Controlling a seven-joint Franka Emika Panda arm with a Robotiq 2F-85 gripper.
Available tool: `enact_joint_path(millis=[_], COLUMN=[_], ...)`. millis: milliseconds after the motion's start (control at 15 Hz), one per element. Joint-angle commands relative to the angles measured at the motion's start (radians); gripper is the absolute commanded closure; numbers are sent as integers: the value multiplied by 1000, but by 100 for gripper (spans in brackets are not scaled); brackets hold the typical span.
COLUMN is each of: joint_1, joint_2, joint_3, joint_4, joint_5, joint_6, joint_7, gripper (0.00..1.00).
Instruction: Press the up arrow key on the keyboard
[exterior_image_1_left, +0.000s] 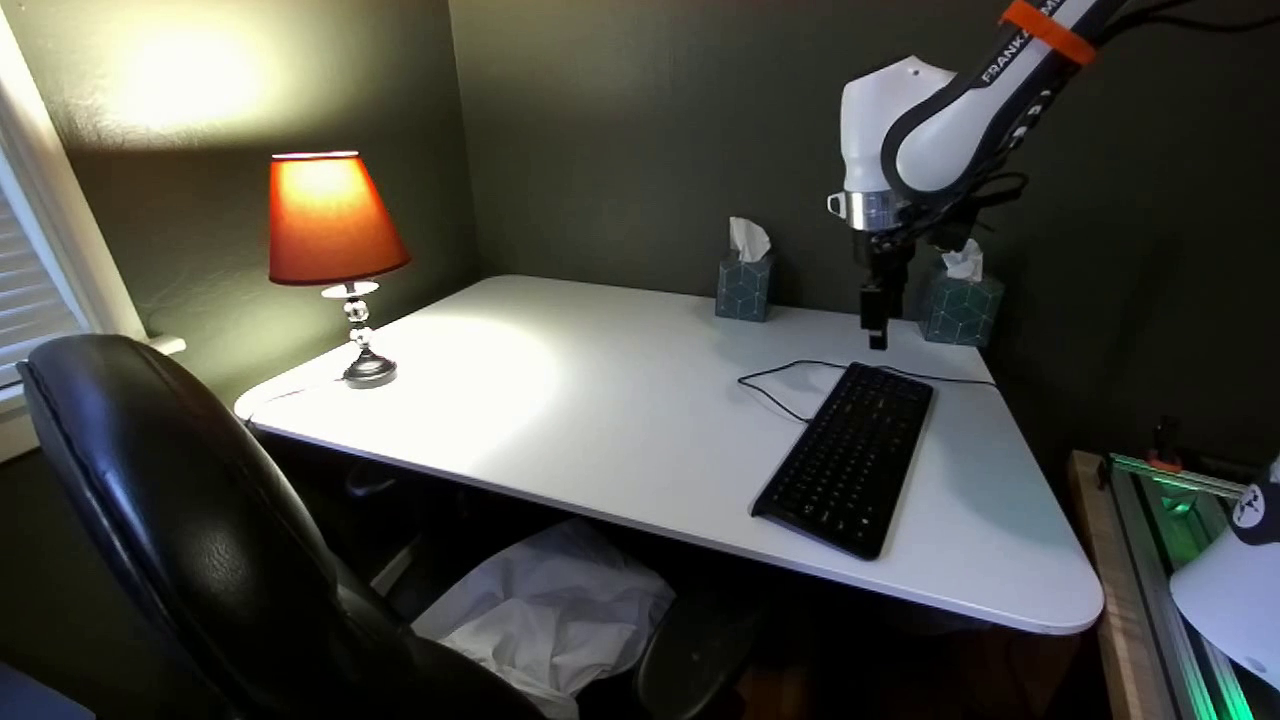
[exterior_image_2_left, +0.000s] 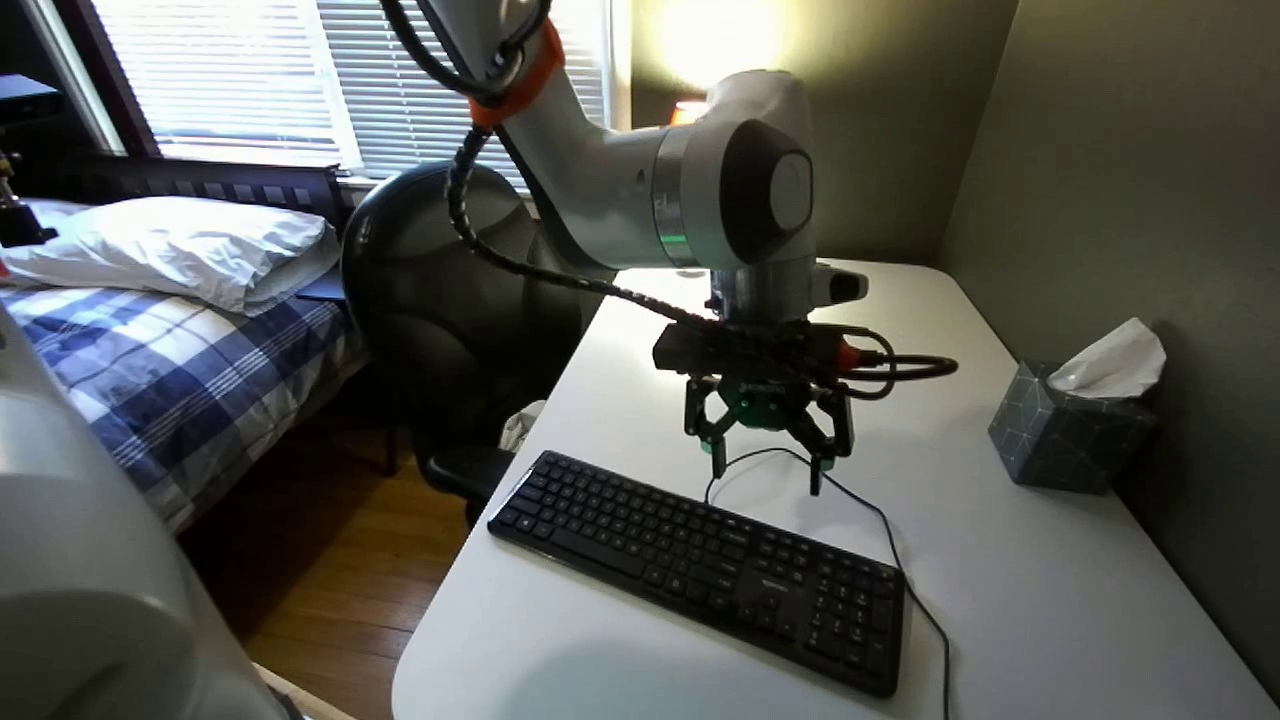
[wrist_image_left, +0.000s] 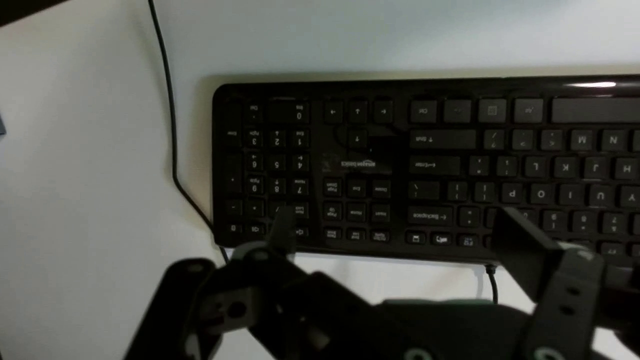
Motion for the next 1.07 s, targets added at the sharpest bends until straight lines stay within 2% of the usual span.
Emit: enact_joint_path(millis=[0,133,267,333,533,867,1000], joint_1=[-13,-19,-27,-31,-43,-61,-66], joint_2=[71,102,134,149,184,233,249], joint_3=[-17,-27,-36,-42,-54,-63,-62], joint_4=[22,38,50,56,68,86,94], joint_5=[6,6,5,4,10,20,26], joint_6=[6,-10,-9,-9,-8,-5,-7], joint_7=[-40,-42,-49,-54,-84,-125,-141], gripper=[0,1,26,30,56,94,100])
